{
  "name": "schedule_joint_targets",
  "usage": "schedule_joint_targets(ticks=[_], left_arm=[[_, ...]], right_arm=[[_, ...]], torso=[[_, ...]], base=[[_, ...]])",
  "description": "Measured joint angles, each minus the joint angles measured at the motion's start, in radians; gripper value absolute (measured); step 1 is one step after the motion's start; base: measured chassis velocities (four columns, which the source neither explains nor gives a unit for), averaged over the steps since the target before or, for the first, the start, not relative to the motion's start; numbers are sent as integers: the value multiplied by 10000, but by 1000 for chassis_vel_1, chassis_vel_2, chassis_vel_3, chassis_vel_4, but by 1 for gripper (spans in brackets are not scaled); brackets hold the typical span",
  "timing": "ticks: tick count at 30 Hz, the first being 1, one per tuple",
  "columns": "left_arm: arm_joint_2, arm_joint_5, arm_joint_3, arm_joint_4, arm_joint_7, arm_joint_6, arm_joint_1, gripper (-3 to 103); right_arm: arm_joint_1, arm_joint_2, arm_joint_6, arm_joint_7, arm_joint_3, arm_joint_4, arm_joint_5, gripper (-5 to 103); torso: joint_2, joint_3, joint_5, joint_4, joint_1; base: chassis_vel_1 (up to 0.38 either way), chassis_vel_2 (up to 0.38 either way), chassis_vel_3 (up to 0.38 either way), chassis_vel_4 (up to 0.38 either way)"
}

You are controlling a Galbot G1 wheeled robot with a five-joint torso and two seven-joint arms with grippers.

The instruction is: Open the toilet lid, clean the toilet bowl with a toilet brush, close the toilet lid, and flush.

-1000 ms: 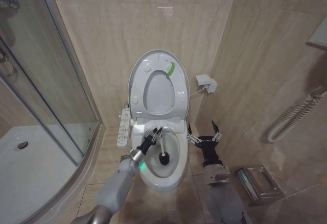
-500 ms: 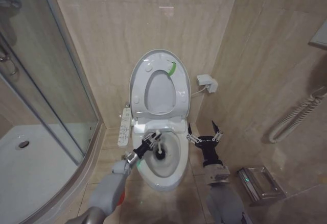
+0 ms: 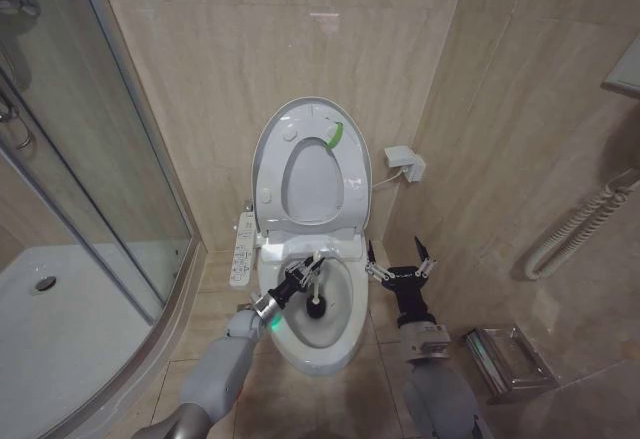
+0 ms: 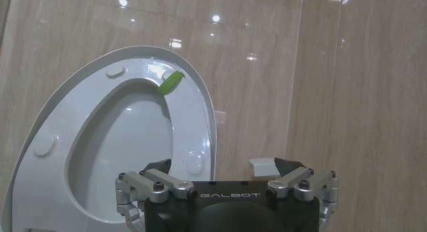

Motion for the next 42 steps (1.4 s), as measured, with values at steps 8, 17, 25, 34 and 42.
schedule_joint_targets(ticks=[8,17,25,34,42], left_arm=[[-352,-44,-150,-203,517,-74,-349,20],[-373,561,-244,700,882,-294,-355,20],[95,787,-283,757,1080,-414,-117,20],[58,875,-176,-233,1206,-604,-529,20],[-143,451,-308,-55,1279,-583,-447,20]], right_arm=[[0,0,0,0,0,0,0,100],[0,0,0,0,0,0,0,100],[0,0,0,0,0,0,0,100],[0,0,0,0,0,0,0,100],[0,0,0,0,0,1,0,100]], torso=[[2,-1,0,-1,0],[2,-1,0,2,0],[4,-2,0,7,-2],[3,0,1,0,-1],[3,0,0,4,0]], base=[[0,0,0,0],[0,0,0,0],[0,0,0,0],[0,0,0,0],[0,0,0,0]])
